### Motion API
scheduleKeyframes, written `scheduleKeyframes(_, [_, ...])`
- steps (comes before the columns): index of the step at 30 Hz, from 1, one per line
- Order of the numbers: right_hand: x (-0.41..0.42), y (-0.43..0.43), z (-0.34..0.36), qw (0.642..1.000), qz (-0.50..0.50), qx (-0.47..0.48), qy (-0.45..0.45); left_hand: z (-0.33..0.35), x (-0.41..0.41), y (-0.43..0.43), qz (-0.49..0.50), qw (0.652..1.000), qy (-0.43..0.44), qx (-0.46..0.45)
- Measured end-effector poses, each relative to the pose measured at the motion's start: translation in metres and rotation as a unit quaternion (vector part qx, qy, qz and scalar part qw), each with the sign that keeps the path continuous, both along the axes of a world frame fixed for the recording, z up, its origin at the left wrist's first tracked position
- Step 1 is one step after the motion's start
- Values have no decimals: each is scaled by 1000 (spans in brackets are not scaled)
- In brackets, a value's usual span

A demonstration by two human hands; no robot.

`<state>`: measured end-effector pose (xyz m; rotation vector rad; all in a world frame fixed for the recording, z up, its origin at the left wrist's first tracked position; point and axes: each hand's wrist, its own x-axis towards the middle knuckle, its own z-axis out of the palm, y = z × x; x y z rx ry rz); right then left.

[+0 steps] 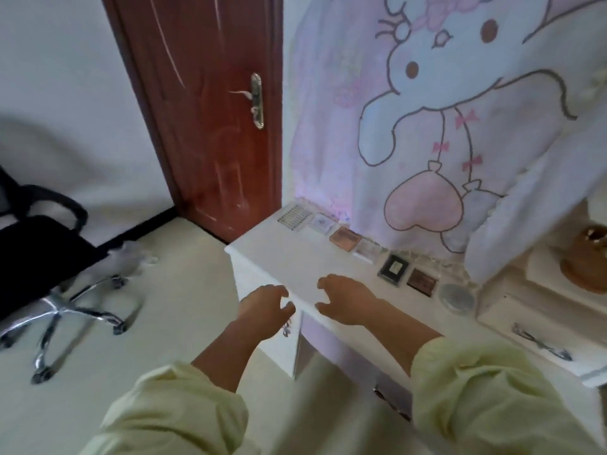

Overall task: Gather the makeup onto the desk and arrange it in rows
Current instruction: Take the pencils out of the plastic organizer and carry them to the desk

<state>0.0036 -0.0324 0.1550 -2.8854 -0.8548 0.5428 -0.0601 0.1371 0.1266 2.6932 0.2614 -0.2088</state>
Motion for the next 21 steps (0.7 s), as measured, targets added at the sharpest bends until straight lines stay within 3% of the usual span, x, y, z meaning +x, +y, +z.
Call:
scheduleKeyframes(10, [-81,152,16,975,219,33,-22,34,-159,107,262,964,-17,47])
scheduleKeyframes(21, [-294,355,24,897,438,45,-20,43,-425,222,515,854,-12,70])
